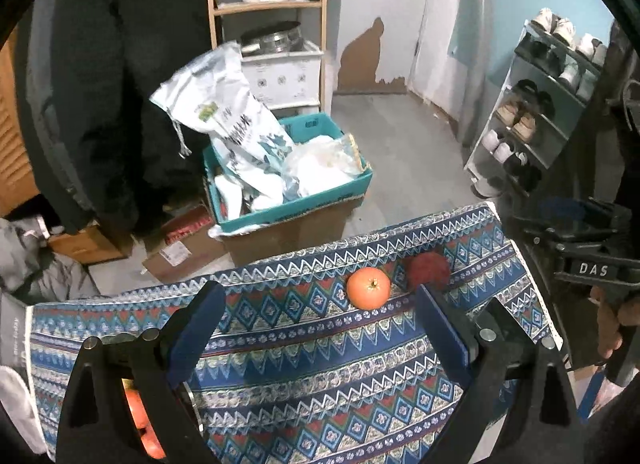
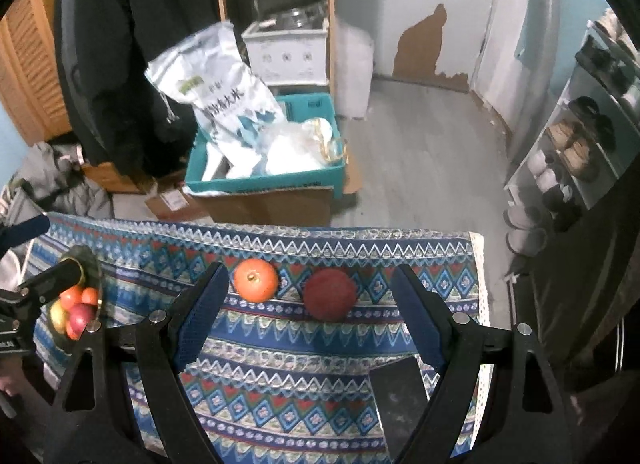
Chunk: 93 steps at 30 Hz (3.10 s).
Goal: Organize fruits
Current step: 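Close the left tool on the tangerine while the right tool grasps the second red apple, then lift the tangerine with the left tool while the right tool lifts the apple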
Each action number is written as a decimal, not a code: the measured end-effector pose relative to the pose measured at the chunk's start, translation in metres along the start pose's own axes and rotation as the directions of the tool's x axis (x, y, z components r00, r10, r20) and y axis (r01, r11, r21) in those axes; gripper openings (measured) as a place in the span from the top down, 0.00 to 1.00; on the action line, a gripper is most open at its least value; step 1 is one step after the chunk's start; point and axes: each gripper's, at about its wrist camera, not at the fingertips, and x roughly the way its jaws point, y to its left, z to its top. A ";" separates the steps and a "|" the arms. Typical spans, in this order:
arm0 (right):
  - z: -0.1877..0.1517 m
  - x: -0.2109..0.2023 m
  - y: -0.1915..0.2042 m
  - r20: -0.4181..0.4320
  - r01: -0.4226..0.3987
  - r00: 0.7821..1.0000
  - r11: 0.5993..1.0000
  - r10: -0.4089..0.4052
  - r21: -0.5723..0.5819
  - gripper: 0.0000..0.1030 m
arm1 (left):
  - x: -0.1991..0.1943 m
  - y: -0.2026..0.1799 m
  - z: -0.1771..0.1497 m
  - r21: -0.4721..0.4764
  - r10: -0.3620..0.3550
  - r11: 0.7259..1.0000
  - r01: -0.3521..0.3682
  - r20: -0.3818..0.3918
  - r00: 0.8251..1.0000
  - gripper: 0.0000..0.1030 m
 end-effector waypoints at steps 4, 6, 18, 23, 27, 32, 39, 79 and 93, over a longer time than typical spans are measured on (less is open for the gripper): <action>0.004 0.031 -0.004 -0.053 -0.016 0.998 1.000 0.016 0.012 0.19 | 0.029 0.002 0.004 -0.017 -0.030 0.999 0.029 -0.043 0.999 0.07; 0.005 0.048 -0.007 -0.087 -0.023 0.996 0.999 0.025 0.026 0.19 | 0.044 -0.001 0.005 0.002 -0.031 1.000 0.031 -0.064 0.998 0.07; -0.020 0.145 -0.029 -0.275 0.009 0.961 0.998 0.008 0.061 0.19 | 0.113 -0.011 -0.004 0.043 -0.044 0.998 0.052 -0.168 0.985 0.07; -0.033 0.174 -0.035 -0.331 0.011 0.944 0.996 0.018 0.086 0.19 | 0.139 -0.009 -0.008 0.029 -0.054 0.998 0.062 -0.206 0.977 0.07; -0.040 0.191 -0.037 -0.362 0.000 0.932 0.996 0.031 0.085 0.19 | 0.155 -0.009 -0.011 0.019 -0.066 0.997 0.072 -0.228 0.971 0.07; -0.046 0.209 -0.040 -0.393 -0.001 0.918 0.995 0.040 0.099 0.20 | 0.169 -0.012 -0.013 0.004 -0.082 0.996 0.086 -0.251 0.965 0.07; -0.049 0.217 -0.039 -0.398 -0.029 0.915 0.994 0.069 0.106 0.28 | 0.181 -0.025 -0.012 0.012 -0.100 0.994 0.107 -0.261 0.960 0.07; -0.050 0.140 -0.078 -0.222 0.039 0.975 0.979 0.007 0.198 0.29 | 0.220 -0.062 -0.038 0.007 -0.136 0.989 0.146 -0.326 0.936 0.37; -0.029 0.082 -0.044 -0.093 0.009 0.996 0.992 0.003 0.125 0.29 | 0.115 -0.047 -0.021 0.083 -0.108 0.989 0.121 -0.149 0.983 0.37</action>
